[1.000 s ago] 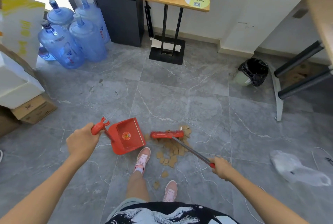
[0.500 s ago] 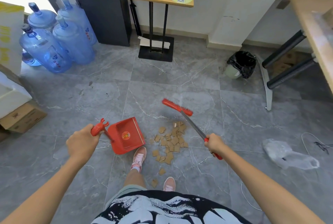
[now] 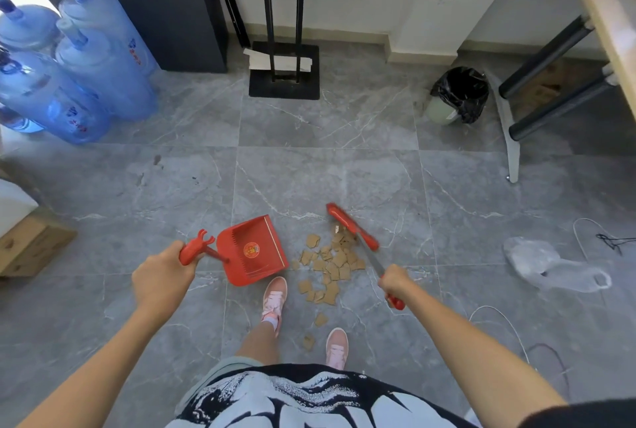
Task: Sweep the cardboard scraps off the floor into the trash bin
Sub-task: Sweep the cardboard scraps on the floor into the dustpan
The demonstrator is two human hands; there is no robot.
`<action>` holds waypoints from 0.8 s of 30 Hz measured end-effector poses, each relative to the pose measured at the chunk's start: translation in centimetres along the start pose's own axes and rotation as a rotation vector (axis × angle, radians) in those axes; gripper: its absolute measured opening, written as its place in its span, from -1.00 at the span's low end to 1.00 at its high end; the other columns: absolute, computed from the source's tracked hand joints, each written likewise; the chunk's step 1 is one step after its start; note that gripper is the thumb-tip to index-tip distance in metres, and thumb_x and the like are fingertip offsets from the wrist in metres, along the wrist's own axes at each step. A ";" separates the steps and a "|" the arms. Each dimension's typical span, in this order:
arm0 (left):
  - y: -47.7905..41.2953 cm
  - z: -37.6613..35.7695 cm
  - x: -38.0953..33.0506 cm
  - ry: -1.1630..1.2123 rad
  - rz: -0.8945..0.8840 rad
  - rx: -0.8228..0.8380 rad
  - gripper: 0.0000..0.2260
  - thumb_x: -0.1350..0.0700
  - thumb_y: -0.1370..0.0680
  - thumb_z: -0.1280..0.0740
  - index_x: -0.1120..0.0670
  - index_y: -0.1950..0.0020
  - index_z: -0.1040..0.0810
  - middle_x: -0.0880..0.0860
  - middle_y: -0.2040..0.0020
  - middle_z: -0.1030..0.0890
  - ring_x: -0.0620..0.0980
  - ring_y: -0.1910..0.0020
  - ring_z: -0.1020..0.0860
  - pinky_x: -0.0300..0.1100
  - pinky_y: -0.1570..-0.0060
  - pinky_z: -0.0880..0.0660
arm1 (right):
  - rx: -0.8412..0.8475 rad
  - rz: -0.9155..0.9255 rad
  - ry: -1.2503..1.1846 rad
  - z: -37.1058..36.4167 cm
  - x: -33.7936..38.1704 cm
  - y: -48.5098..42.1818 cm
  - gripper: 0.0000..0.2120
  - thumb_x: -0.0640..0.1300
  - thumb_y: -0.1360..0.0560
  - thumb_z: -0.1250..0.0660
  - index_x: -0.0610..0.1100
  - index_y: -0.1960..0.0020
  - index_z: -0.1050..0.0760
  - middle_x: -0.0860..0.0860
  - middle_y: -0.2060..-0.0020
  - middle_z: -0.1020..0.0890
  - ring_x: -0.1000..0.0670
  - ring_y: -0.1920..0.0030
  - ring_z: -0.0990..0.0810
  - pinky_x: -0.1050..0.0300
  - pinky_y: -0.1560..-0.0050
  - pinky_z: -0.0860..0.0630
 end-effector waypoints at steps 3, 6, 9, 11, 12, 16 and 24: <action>-0.3 -0.4 -0.5 0.009 -0.039 0.019 -0.70 -0.08 -0.50 -0.40 0.12 0.26 -0.49 0.18 0.42 -0.56 0.27 0.37 -0.55 -0.09 0.38 -0.34 | -0.016 0.054 0.073 -2.2 -1.4 0.2 -0.77 -0.33 -0.53 -0.16 -0.33 -0.16 -0.44 -0.20 0.32 -0.54 -0.09 0.44 -0.46 0.17 0.48 -0.37; -0.3 -1.0 -1.1 0.014 -0.072 0.029 -0.69 -0.08 -0.49 -0.41 0.13 0.26 -0.50 0.19 0.41 -0.57 0.29 0.36 -0.57 -0.09 0.38 -0.32 | -0.054 0.109 0.214 -4.2 -3.4 1.0 -0.70 -0.29 -0.54 -0.12 -0.26 -0.23 -0.44 -0.15 0.10 -0.53 -0.14 0.18 -0.52 0.09 0.26 -0.47; 0.2 -1.6 -1.4 -0.003 -0.086 0.037 -0.67 -0.10 -0.48 -0.41 0.10 0.30 -0.46 0.16 0.43 -0.57 0.28 0.39 -0.56 -0.12 0.40 -0.29 | -0.021 0.141 0.297 -6.4 -4.9 2.0 -0.71 -0.27 -0.55 -0.12 -0.24 -0.24 -0.44 -0.19 -0.09 -0.59 -0.19 -0.08 -0.60 0.01 0.02 -0.53; 0.7 -1.9 -1.6 -0.003 -0.099 0.035 -0.67 -0.10 -0.48 -0.41 0.10 0.31 -0.46 0.15 0.44 -0.56 0.26 0.40 -0.56 -0.14 0.42 -0.28 | -0.004 0.147 0.328 -7.3 -5.5 2.6 -0.72 -0.26 -0.55 -0.13 -0.21 -0.24 -0.44 -0.19 -0.13 -0.59 -0.18 -0.11 -0.59 0.04 0.00 -0.52; 1.1 -1.9 -1.8 -0.001 -0.107 0.035 -0.67 -0.10 -0.48 -0.41 0.11 0.31 -0.47 0.14 0.44 -0.56 0.26 0.40 -0.56 -0.14 0.42 -0.27 | 0.002 0.150 0.332 -7.6 -5.7 3.1 -0.72 -0.26 -0.55 -0.13 -0.21 -0.23 -0.44 -0.18 -0.13 -0.59 -0.17 -0.08 -0.59 0.05 0.02 -0.52; 2.9 -2.0 -2.4 -0.021 -0.138 0.023 -0.66 -0.09 -0.49 -0.42 0.12 0.32 -0.47 0.11 0.50 -0.52 0.21 0.49 -0.51 -0.18 0.45 -0.24 | 0.025 0.170 0.311 -7.9 -6.5 4.1 -0.73 -0.26 -0.54 -0.17 -0.24 -0.22 -0.44 -0.17 -0.06 -0.60 -0.13 0.12 -0.54 0.07 0.14 -0.51; 7.4 -0.5 -0.9 0.002 -0.084 -0.038 -0.68 0.00 -0.46 -0.47 0.14 0.35 -0.46 0.16 0.51 -0.51 0.16 0.53 -0.40 -0.18 0.46 -0.22 | 0.039 0.158 0.020 -5.2 -11.0 4.7 -0.79 -0.27 -0.52 -0.17 -0.26 -0.10 -0.49 -0.07 0.45 -0.42 -0.01 0.53 -0.39 0.13 0.47 -0.43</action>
Point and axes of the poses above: each hand's wrist, its own y-axis away from the middle knuckle, its own z-axis out of the back of the hand, x = y × z, the point moved 10 cm from there along -y, towards the middle knuckle
